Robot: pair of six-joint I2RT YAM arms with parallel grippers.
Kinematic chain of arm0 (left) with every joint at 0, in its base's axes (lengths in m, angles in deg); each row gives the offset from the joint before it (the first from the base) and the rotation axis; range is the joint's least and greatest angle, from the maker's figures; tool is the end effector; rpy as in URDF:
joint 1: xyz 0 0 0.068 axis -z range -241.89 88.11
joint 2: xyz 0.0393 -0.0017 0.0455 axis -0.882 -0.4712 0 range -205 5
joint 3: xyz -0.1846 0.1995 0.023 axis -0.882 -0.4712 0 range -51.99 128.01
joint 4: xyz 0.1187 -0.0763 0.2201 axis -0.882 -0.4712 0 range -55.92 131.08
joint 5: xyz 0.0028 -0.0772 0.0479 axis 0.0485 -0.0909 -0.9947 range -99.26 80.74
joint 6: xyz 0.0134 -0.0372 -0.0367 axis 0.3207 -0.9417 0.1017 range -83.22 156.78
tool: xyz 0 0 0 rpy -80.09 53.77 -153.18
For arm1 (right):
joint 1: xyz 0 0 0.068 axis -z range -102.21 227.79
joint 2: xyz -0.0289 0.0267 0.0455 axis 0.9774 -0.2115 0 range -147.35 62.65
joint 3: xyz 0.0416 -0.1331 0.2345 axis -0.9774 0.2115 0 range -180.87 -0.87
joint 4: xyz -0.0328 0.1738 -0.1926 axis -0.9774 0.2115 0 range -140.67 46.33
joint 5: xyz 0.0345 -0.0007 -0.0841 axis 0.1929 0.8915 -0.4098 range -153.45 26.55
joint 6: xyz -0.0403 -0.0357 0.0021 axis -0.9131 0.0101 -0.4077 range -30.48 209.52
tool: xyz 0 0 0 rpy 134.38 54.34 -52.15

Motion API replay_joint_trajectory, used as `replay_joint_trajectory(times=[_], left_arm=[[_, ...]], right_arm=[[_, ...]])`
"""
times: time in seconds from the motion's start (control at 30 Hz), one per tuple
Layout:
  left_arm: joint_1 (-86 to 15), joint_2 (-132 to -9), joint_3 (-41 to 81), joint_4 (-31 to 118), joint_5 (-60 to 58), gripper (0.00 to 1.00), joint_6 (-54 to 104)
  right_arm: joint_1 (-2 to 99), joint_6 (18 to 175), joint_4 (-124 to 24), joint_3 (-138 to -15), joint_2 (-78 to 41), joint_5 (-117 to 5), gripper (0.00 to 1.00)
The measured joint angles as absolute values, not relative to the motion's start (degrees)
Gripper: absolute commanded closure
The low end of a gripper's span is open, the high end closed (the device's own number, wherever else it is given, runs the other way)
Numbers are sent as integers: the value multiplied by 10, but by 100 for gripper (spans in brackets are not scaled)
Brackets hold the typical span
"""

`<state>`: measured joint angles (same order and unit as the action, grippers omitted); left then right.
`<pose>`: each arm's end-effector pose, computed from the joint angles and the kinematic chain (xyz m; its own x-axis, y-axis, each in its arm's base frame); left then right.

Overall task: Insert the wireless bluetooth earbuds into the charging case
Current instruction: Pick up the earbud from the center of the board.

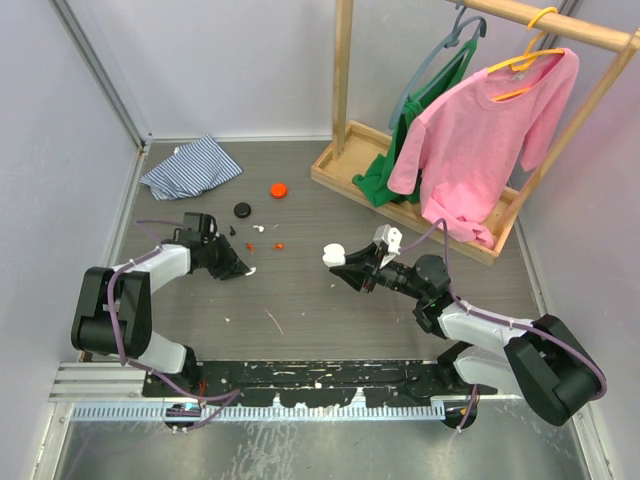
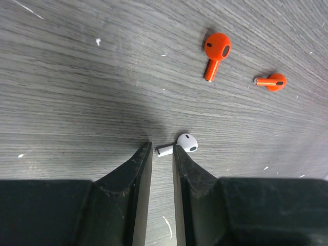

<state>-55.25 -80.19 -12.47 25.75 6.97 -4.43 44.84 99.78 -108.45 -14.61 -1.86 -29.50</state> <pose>0.2615 -0.0405 0.1486 -0.8154 -0.5419 -0.2037 -0.3875 0.7723 -0.5034 0.1658 0.1312 0.2126 -0.0625 0.1355 -0.9888 -0.9199 0.3766 0.1098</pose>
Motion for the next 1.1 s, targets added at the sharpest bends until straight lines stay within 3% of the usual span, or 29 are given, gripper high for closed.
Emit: replay_joint_trajectory(times=[0.87,1.1], left_arm=[[-509,-791,-132,259,102,66,-45],[-488,-777,-111,218,56,65,-30]], right_arm=[[448,998,-1080,-154,-26,-289,99],[448,998,-1080,-154,-26,-289,99]])
